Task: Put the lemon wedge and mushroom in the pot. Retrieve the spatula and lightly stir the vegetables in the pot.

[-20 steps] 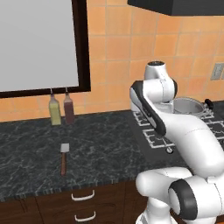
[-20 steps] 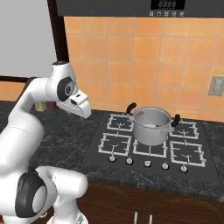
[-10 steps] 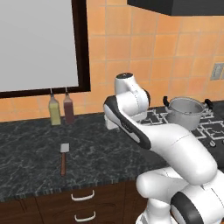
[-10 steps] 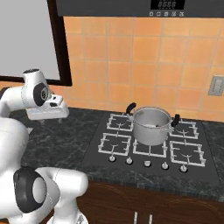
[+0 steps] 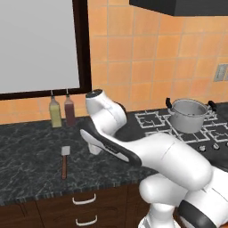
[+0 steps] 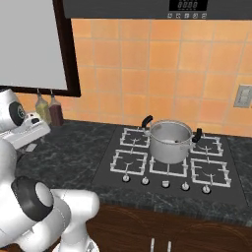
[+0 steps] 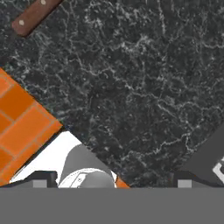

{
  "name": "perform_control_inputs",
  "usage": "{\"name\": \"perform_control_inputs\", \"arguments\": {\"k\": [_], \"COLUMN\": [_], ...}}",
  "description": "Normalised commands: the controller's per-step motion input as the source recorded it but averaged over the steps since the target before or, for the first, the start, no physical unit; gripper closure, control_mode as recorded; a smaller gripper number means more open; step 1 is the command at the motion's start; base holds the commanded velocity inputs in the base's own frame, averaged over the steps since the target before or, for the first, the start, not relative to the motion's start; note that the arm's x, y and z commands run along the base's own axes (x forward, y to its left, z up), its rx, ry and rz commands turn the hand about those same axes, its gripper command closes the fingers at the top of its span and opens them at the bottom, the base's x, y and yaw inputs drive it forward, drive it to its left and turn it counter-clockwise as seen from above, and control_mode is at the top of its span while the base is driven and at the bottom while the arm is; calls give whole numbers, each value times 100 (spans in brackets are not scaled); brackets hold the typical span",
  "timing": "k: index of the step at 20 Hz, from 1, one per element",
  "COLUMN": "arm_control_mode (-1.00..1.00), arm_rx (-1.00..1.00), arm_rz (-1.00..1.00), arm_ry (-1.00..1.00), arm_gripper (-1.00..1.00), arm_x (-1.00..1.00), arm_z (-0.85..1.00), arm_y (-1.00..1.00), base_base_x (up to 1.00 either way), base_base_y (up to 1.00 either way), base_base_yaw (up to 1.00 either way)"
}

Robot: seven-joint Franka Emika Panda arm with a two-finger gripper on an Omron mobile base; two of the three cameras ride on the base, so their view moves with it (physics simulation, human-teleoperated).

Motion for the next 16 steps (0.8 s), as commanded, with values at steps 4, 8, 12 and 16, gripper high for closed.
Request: {"name": "perform_control_inputs", "arguments": {"k": [4, 8, 12, 16], "arm_control_mode": [-100, -100, -100, -100], "arm_rx": [-11, -15, -16, -17], "arm_rz": [82, 81, 79, 74], "arm_ry": [17, 16, 17, 8], "arm_gripper": [-100, -100, -100, -100], "arm_x": [-3, 0, 0, 0], "arm_z": [-17, -27, -38, -37], "arm_y": [58, 40, 36, 59], "base_base_x": [0, 0, 0, 0], "base_base_y": [0, 0, 0, 0], "base_base_yaw": [0, 0, 0, 0]}}
